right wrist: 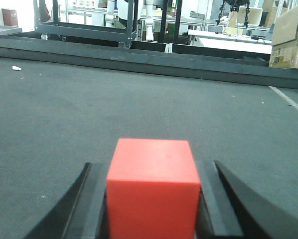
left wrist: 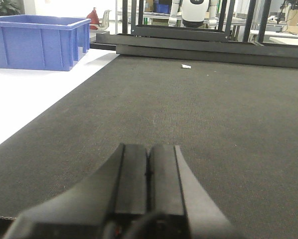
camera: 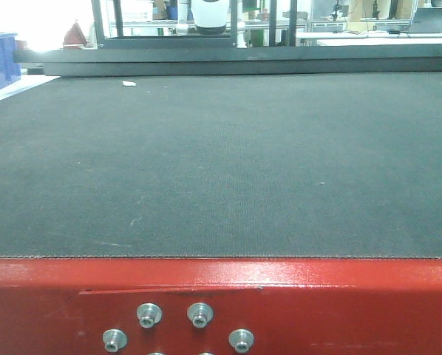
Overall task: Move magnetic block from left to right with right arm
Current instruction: 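Raise the held red cube out of view with the right gripper, then drive the base to the other table holding the cube in the right gripper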
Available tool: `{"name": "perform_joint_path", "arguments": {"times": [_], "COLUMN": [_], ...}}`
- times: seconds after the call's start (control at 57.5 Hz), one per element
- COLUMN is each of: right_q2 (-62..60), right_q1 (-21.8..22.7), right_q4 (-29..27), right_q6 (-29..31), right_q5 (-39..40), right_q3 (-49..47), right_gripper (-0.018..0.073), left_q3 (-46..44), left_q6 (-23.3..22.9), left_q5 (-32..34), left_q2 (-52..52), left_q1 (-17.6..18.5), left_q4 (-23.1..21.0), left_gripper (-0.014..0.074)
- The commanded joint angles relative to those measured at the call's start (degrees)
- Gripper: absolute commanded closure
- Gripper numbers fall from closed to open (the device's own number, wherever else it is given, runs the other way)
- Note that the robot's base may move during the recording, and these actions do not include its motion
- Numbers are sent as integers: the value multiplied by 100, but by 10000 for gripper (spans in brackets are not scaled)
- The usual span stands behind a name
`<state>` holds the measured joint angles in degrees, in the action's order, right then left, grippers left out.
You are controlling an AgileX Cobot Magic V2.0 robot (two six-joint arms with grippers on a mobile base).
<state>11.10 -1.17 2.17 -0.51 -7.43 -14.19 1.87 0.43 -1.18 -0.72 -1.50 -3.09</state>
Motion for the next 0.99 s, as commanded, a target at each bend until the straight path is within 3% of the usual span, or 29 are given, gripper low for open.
{"name": "perform_joint_path", "arguments": {"times": [0.0, 0.975], "right_q2": [39, 39], "right_q1": [5, 0], "right_q4": [56, 56], "right_q6": [51, 51], "right_q5": [508, 513], "right_q3": [-167, -167], "right_gripper": [263, 263], "left_q3": [46, 46], "left_q6": [-43, -43], "left_q5": [465, 465], "left_q2": [-77, -77], "left_q1": [42, 42], "left_q4": [-15, -15], "left_gripper": [722, 722]}}
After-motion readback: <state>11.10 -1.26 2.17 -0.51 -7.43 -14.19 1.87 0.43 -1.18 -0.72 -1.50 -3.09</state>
